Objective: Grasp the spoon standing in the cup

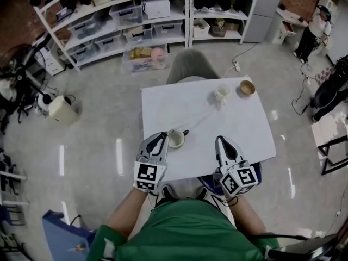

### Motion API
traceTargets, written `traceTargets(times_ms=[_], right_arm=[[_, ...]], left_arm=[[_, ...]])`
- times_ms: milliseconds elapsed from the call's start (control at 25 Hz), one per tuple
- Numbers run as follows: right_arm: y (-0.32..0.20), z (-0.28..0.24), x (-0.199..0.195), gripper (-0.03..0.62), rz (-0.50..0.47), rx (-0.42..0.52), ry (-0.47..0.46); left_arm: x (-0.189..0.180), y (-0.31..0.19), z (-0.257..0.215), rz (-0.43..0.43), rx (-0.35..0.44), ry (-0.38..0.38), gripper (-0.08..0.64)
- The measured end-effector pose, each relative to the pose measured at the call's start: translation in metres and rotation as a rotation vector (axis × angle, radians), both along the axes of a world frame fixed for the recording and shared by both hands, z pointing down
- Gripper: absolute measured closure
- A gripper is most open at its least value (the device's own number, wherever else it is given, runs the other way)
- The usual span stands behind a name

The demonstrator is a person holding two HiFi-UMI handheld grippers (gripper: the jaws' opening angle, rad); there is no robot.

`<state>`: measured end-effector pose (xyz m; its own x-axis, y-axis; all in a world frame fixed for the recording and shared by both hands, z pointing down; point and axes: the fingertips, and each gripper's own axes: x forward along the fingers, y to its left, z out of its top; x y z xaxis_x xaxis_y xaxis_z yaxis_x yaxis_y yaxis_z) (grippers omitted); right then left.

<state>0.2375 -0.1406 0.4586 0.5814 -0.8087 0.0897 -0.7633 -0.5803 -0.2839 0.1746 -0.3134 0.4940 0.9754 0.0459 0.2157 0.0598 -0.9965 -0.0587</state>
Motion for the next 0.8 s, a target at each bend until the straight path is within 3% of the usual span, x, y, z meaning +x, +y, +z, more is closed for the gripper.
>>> traceTargets(times_ms=[800], right_arm=[[0.002, -0.026, -0.001, 0.571, -0.032, 0.008, 0.046]], left_arm=[[-0.029, -0.032, -0.079, -0.071, -0.235, 0.168, 0.500]])
